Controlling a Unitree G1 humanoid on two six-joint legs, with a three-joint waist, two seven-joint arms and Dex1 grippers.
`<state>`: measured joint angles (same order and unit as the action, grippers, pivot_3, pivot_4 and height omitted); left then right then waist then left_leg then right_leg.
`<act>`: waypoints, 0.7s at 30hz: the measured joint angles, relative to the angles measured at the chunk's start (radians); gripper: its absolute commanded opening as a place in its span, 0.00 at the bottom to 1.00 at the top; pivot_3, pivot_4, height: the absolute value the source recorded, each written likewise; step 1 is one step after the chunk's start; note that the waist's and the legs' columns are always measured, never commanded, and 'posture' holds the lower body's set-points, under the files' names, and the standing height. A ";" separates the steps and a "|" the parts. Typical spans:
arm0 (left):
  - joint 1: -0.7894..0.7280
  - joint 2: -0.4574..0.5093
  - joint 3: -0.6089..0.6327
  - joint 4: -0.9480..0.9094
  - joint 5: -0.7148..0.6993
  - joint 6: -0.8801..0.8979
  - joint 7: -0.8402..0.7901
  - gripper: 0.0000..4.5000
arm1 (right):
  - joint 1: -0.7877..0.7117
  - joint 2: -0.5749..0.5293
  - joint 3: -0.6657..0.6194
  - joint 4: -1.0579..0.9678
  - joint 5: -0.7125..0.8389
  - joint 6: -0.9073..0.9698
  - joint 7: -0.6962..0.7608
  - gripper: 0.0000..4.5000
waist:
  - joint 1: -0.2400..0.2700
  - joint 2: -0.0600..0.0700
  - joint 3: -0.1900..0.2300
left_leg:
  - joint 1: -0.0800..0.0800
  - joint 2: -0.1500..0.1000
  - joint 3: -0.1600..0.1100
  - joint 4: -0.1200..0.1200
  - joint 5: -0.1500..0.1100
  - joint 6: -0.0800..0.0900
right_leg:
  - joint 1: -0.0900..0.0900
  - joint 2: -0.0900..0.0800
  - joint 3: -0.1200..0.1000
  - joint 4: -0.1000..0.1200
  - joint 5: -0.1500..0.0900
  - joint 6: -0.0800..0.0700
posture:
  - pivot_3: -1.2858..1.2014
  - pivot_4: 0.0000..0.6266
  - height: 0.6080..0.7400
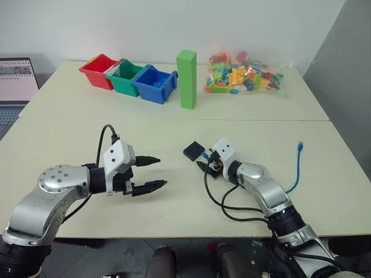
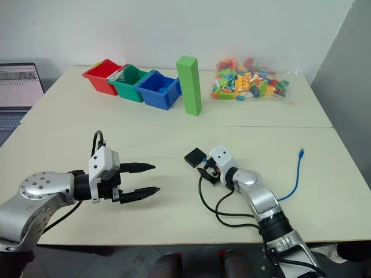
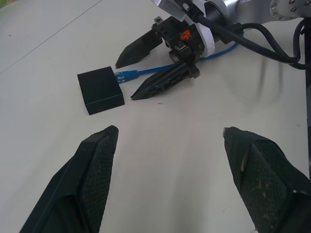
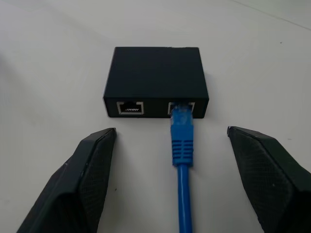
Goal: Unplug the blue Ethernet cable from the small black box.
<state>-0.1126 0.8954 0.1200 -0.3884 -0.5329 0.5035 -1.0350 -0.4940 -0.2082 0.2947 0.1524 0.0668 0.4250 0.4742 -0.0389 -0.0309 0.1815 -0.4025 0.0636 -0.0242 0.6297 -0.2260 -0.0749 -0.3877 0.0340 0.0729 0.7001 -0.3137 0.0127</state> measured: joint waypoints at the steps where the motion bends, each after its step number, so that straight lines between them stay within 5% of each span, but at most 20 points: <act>1: 0.002 0.000 0.001 0.002 0.003 -0.007 -0.001 0.82 | -0.003 0.000 0.000 0.002 -0.006 0.000 0.000 0.63 | 0.001 0.000 0.000 | 0.000 0.000 0.000 0.000 0.000 0.000 | 0.000 0.000 0.000 0.000 0.000 0.000 | 0.52 0.24 1.00; 13: -0.021 -0.071 0.030 0.135 -0.028 0.020 0.035 0.82 | -0.018 -0.065 0.050 -0.012 -0.068 -0.043 0.057 0.06 | 0.008 0.000 0.000 | 0.000 0.000 0.000 0.001 0.000 0.000 | 0.000 0.000 -0.001 0.000 -0.001 0.002 | 0.52 0.24 1.00; 21: -0.149 -0.143 0.046 0.228 -0.181 0.214 0.072 0.82 | -0.042 -0.212 0.095 -0.040 -0.160 -0.302 0.194 0.05 | 0.005 0.000 0.000 | -0.001 0.000 -0.001 0.000 0.000 0.000 | 0.000 0.000 -0.001 0.000 0.000 0.000 | 0.52 0.24 1.00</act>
<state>-0.2618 0.7527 0.1660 -0.1602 -0.7141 0.7172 -0.9635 -0.5360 -0.4202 0.3893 0.1127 -0.0928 0.1227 0.6678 -0.0338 -0.0309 0.1813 -0.4035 0.0633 -0.0247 0.6299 -0.2260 -0.0748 -0.3880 0.0340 0.0720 0.7001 -0.3137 0.0128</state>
